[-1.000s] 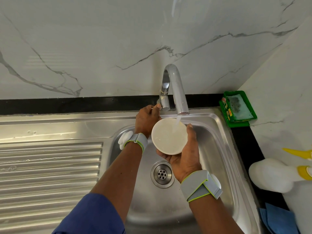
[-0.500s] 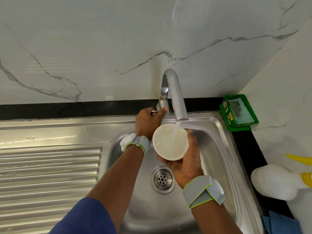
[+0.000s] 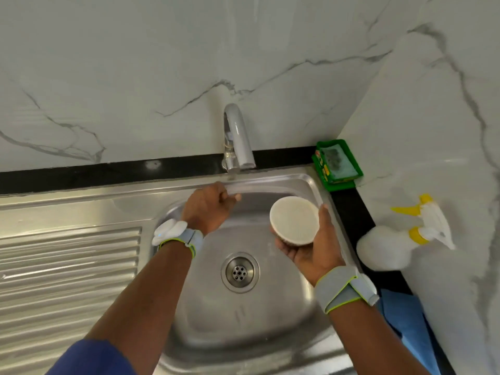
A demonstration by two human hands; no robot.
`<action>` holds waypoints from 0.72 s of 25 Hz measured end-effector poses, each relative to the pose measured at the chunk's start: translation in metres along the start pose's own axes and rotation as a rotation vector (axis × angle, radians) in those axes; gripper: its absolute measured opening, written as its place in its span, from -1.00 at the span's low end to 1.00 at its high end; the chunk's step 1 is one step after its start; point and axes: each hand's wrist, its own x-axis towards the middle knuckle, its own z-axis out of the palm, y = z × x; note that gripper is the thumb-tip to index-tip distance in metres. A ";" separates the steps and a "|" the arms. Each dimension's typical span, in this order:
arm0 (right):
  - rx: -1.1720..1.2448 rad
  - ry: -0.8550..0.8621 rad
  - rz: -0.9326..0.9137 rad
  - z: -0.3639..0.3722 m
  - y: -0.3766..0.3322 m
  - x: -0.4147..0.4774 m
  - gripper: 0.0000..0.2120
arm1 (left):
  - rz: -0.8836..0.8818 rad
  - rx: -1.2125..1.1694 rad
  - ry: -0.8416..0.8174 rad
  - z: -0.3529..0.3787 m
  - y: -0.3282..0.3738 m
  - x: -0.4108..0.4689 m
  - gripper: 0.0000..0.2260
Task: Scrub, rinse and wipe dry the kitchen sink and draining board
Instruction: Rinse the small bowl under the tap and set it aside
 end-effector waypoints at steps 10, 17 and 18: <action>0.145 0.134 0.061 -0.107 -0.024 -0.045 -0.35 | -0.033 -0.038 0.078 0.032 -0.008 -0.141 -0.81; 0.146 0.085 0.040 -0.159 -0.014 -0.075 -0.41 | -0.060 -0.056 0.139 0.037 0.008 -0.212 -0.82; 0.136 0.080 0.034 -0.164 -0.013 -0.078 -0.43 | -0.065 -0.060 0.146 0.038 0.009 -0.218 -0.81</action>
